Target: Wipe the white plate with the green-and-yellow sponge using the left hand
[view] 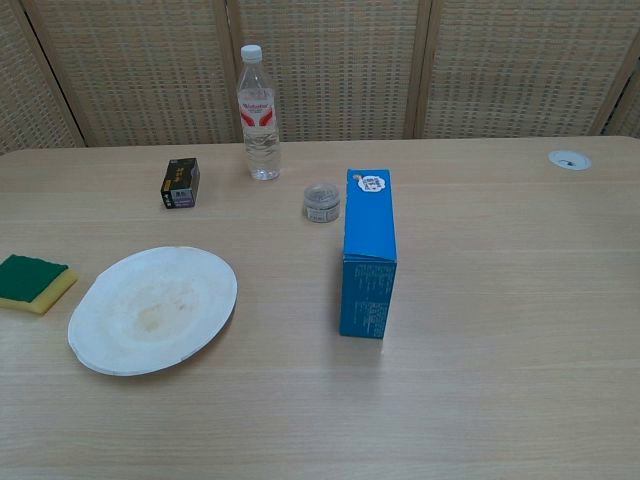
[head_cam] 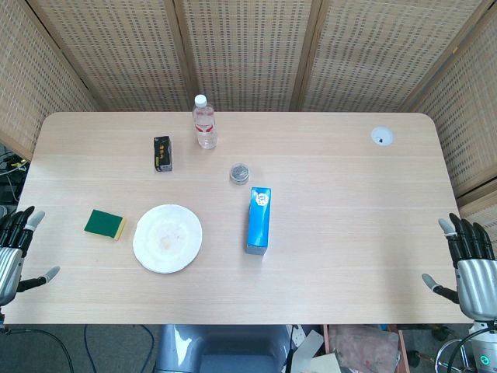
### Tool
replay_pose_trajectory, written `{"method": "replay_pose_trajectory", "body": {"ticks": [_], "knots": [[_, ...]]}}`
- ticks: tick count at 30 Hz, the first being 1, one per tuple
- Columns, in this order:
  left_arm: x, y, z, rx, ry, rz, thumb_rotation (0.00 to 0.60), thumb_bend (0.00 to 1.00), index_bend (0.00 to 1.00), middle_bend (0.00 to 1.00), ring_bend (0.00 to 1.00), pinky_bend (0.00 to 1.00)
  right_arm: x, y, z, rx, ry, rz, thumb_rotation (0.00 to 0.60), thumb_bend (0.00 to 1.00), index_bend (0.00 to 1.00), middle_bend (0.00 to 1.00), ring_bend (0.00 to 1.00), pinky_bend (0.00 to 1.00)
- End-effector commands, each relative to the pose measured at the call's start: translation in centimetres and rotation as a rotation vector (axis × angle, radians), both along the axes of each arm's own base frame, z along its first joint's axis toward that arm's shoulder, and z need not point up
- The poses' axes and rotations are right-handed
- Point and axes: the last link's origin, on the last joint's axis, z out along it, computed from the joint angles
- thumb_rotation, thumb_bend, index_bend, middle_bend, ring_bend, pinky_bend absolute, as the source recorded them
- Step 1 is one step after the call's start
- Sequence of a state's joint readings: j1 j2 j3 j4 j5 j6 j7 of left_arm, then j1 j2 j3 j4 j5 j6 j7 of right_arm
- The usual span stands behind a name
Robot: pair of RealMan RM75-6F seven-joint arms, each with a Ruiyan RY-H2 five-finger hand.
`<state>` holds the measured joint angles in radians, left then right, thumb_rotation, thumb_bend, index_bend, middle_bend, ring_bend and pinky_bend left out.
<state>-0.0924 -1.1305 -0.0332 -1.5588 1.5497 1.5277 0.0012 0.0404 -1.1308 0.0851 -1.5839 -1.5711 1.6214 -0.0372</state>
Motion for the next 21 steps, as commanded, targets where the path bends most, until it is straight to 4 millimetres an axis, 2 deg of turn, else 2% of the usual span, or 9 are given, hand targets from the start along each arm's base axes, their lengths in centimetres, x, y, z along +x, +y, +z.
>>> {"method": "replay_pose_trajectory", "body": {"ticks": [1,8,13,18,21], "knots": [[0.1,0.1,0.0,0.001,0.001,0.001,0.600,0.00,0.00,0.00,0.00,0.00,-0.1,0.0,0.1,0.000,0.001,-0.007,0.600,0.00,0.00,0.00,0.00,0.00],[-0.2,0.7,-0.6,-0.012,0.014,0.002,0.600,0.00,0.00,0.00,0.00,0.00,-0.3,-0.1,0.0,0.007,0.014,-0.024,0.600,0.00,0.00,0.00,0.00,0.00],[-1.4,4.4,-2.6,-0.122,0.037,0.001,0.600,0.00,0.00,0.00,0.00,0.00,-0.4,-0.2,0.0,0.016,0.023,-0.048,0.600,0.00,0.00,0.00,0.00,0.00],[-2.4,8.3,-5.3,-0.266,0.154,-0.087,0.600,0.00,0.00,0.00,0.00,0.00,-0.4,-0.5,0.0,0.011,0.034,-0.069,0.600,0.00,0.00,0.00,0.00,0.00],[-2.8,9.9,-6.9,-0.340,0.188,-0.139,0.600,0.00,0.00,0.00,0.00,0.00,-0.7,-0.6,-0.1,0.017,0.050,-0.098,0.600,0.00,0.00,0.00,0.00,0.00]]}}
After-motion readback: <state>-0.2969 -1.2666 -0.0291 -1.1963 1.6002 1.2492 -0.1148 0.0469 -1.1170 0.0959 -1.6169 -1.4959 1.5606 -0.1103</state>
